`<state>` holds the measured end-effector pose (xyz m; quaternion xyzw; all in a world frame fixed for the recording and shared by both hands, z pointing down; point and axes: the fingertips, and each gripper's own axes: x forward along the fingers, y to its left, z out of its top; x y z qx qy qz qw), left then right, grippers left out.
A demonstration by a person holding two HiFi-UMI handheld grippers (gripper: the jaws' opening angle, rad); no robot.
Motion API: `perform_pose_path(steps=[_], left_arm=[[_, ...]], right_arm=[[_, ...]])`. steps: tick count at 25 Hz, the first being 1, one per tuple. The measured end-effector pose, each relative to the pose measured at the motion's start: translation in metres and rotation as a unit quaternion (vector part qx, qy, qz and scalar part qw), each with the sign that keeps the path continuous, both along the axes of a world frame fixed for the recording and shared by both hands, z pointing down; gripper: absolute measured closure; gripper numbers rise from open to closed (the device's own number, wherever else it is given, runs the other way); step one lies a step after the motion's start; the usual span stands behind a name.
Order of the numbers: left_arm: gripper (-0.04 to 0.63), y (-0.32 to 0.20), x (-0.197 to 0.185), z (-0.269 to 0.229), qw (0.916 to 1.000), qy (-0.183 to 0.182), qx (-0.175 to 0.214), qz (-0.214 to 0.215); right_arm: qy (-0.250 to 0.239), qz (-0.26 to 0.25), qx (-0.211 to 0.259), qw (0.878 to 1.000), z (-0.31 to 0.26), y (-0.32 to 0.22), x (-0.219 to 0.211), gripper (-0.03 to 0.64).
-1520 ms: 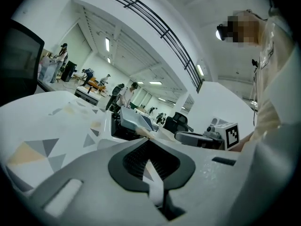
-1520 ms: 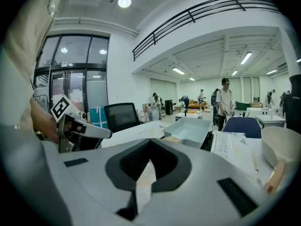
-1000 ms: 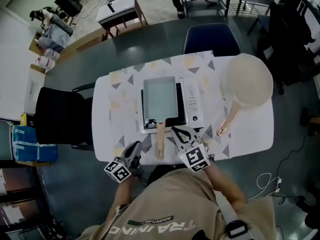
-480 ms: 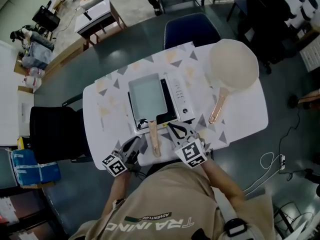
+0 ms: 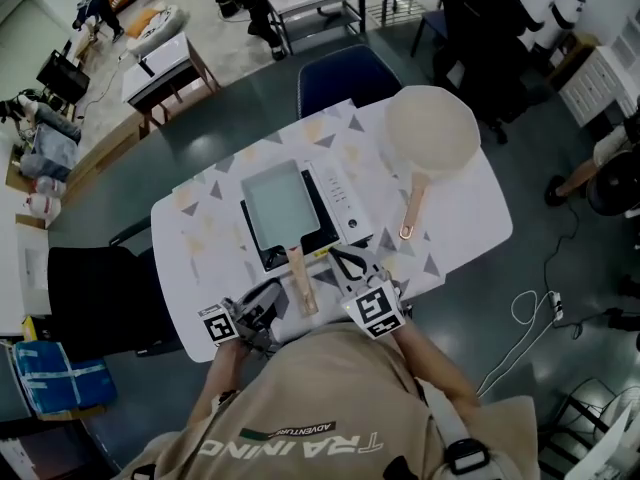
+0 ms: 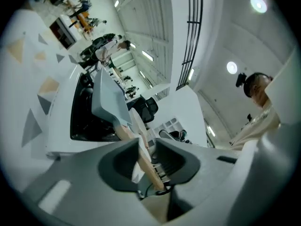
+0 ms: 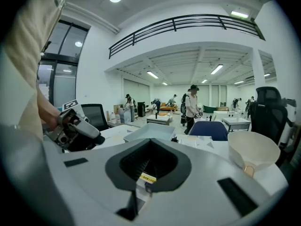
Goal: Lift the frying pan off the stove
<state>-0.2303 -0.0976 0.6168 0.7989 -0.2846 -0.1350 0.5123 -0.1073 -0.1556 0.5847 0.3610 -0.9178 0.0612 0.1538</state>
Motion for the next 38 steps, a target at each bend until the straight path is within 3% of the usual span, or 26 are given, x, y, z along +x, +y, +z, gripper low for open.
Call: perform_pose_path(steps=[1,2,10,14,18,27,32,38], left_arm=[[0.401,0.001,0.004,0.001,0.9996,0.020,-0.018,0.012],[0.305,0.002,0.008,0.003,0.9985,0.036,-0.034,0.024],[0.307,0.003,0.027,0.023,0.9904,0.061,-0.078,0.097],[0.305,-0.006,0.033,0.029,0.9838,0.102,-0.105,0.104],[0.305,-0.012,0.045,0.039,0.9792,0.104,-0.119,0.128],[0.307,-0.038,0.084,0.043,0.9695,0.146,-0.127,0.150],[0.307,-0.041,0.103,0.049,0.9659,0.135,-0.137,0.173],[0.310,-0.044,0.112,0.047,0.9555,0.171,-0.167,0.174]], right_arm=[[0.000,0.005,-0.001,1.000,0.000,0.002,0.000,0.621],[0.000,0.010,-0.002,1.000,0.000,0.004,0.000,0.621],[0.011,0.038,-0.013,0.999,0.004,0.022,0.000,0.621],[0.018,0.056,-0.020,0.998,0.005,0.025,0.002,0.621],[0.026,0.071,-0.025,0.997,0.007,0.030,0.009,0.621],[0.044,0.100,-0.045,0.993,0.019,0.035,0.039,0.621],[0.037,0.110,-0.047,0.992,0.019,0.031,0.047,0.621],[0.037,0.105,-0.049,0.993,0.020,0.021,0.053,0.621]])
